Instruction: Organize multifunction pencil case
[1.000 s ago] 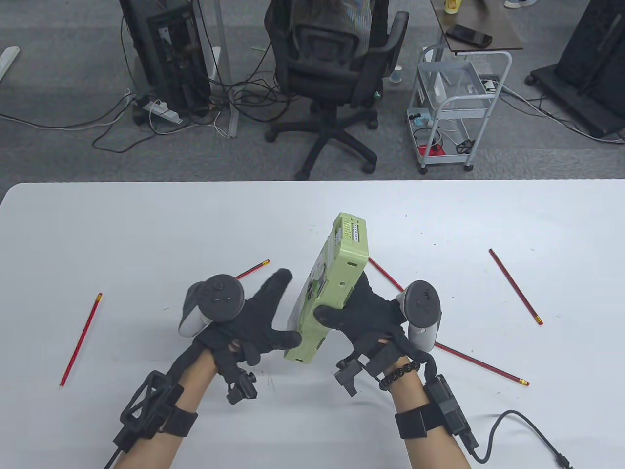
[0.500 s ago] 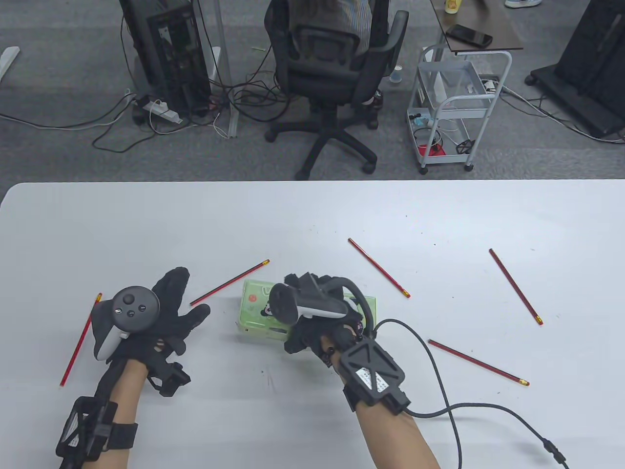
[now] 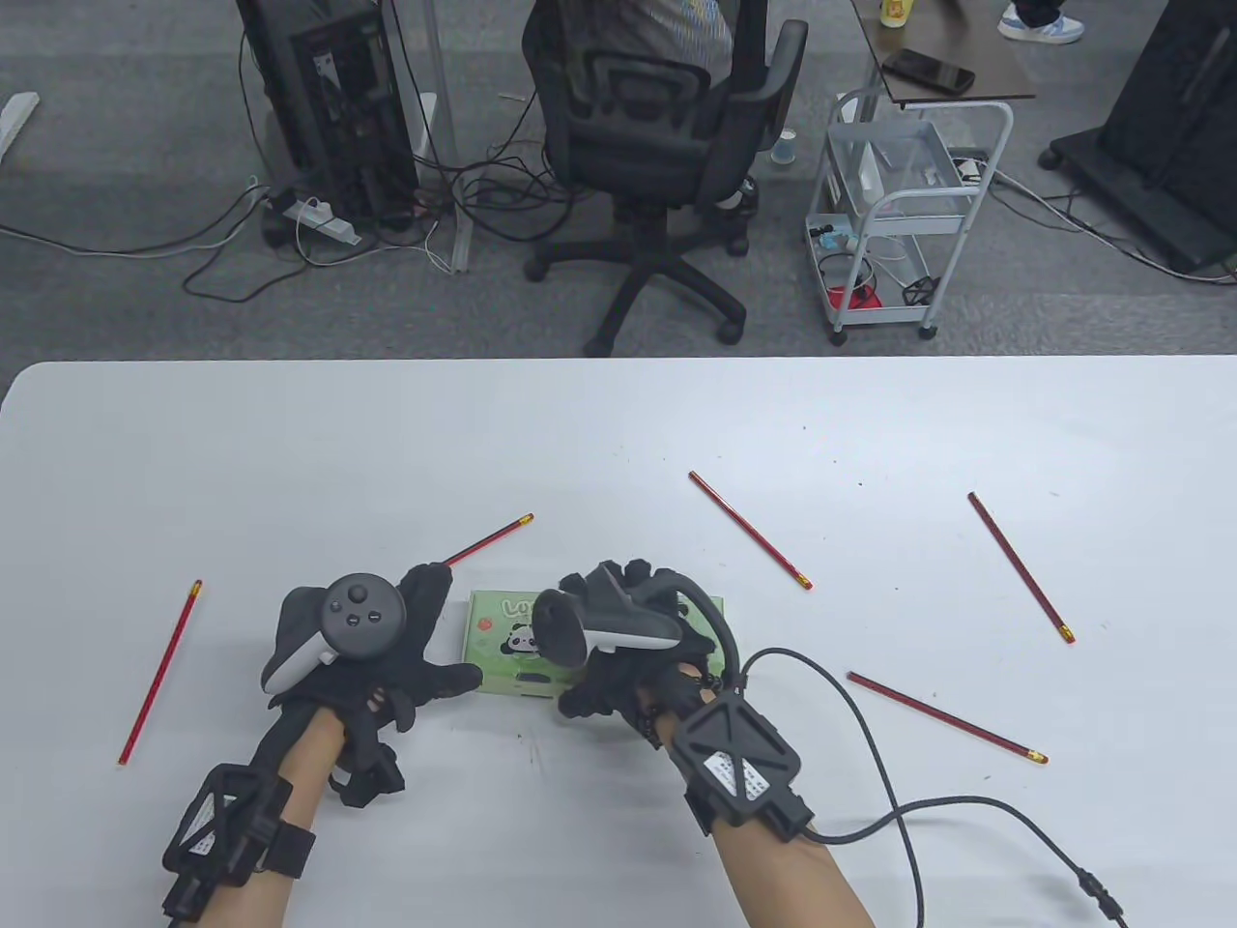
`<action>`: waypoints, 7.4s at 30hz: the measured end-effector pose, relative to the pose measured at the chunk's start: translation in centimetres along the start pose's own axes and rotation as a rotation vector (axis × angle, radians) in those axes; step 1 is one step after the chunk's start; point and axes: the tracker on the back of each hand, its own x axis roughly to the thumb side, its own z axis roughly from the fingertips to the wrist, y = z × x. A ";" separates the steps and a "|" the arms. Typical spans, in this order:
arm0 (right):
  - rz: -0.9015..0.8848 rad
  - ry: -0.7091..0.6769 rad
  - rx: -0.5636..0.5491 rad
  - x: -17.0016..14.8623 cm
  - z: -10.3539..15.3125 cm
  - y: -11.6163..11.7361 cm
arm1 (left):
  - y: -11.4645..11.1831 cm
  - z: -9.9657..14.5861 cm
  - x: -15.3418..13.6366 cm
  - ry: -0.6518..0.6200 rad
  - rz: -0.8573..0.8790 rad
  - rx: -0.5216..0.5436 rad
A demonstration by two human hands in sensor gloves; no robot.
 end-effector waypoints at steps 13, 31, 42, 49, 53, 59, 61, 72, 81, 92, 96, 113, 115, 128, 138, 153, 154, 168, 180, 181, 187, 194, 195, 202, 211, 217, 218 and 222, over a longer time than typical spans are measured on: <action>-0.221 0.016 -0.255 -7.0 6.0 4.7 | -2.7 -2.6 2.2 -0.035 -0.084 -0.085; -0.273 0.069 -0.345 -7.5 4.6 5.6 | -2.3 -2.6 2.0 -0.036 -0.084 0.012; -0.519 0.053 -0.302 -9.3 5.2 4.6 | -1.0 -2.8 1.7 -0.041 -0.010 -0.095; -0.689 0.079 -0.317 -11.0 5.6 4.2 | 1.5 -3.6 0.4 0.010 0.189 -0.105; -0.759 0.097 -0.400 -12.2 6.6 3.7 | 2.7 -4.5 0.4 0.057 0.204 -0.092; -0.725 0.086 -0.583 -12.8 9.1 3.1 | 3.3 -6.1 0.1 0.201 0.273 0.045; -0.636 0.075 -0.620 -12.4 9.5 2.9 | 3.3 -6.5 0.2 0.256 0.269 0.072; -0.318 -0.054 -0.309 -7.8 5.0 5.1 | 4.0 -6.7 0.7 0.460 0.049 0.248; -0.407 -0.033 -0.220 -8.8 4.1 6.1 | 1.3 -2.8 0.7 0.117 0.008 0.060; -0.457 -0.039 -0.210 -9.3 3.9 6.4 | -1.6 -1.6 -0.2 0.059 -0.066 -0.114; -0.448 -0.038 -0.206 -9.2 3.9 6.4 | -1.4 -1.6 0.1 0.067 -0.099 -0.107; -0.387 0.227 -0.444 -13.7 7.7 2.0 | -1.4 -1.7 0.8 0.093 -0.234 -0.076; -0.381 0.328 -0.430 -15.5 7.7 1.3 | -1.4 -1.8 0.8 0.093 -0.232 -0.078; -0.226 0.657 -0.302 -19.3 1.8 2.3 | -1.4 -1.8 0.8 0.096 -0.220 -0.097; -0.108 0.713 -0.236 -19.3 -0.7 4.4 | -1.4 -1.9 0.7 0.092 -0.206 -0.095; 0.103 0.655 -0.204 -17.5 -2.3 3.8 | -1.4 -1.9 0.6 0.094 -0.205 -0.096; 0.113 0.646 -0.199 -17.3 -2.4 3.7 | -1.4 -1.9 0.6 0.094 -0.206 -0.096; 0.118 0.605 -0.135 -17.6 -2.6 3.9 | -1.4 -1.9 0.6 0.098 -0.205 -0.102; -0.081 0.596 -0.228 -17.9 1.9 0.8 | -1.5 -1.9 0.6 0.096 -0.204 -0.103; -0.108 0.581 -0.247 -17.8 2.6 0.3 | -1.5 -1.9 0.6 0.096 -0.205 -0.103; -0.222 0.510 -0.353 -16.3 6.3 -0.9 | -1.5 -1.9 0.5 0.091 -0.194 -0.099; -0.267 0.393 -0.442 -13.4 8.4 -1.0 | -1.5 -1.9 0.5 0.087 -0.192 -0.097; -0.256 0.377 -0.445 -12.9 8.5 -1.0 | -1.5 -1.9 0.5 0.087 -0.193 -0.096; -0.129 0.279 -0.424 -10.3 7.5 0.4 | -1.5 -1.9 0.5 0.086 -0.188 -0.098; -0.006 0.221 -0.417 -8.1 6.1 1.8 | -1.5 -1.9 0.5 0.090 -0.189 -0.102; 0.027 0.206 -0.443 -7.3 5.4 2.1 | -1.5 -1.9 0.5 0.090 -0.194 -0.100; 0.034 0.203 -0.443 -7.2 5.3 2.1 | -1.5 -1.9 0.5 0.090 -0.192 -0.101; 0.053 0.196 -0.443 -6.9 4.9 2.3 | -1.5 -1.9 0.5 0.091 -0.193 -0.101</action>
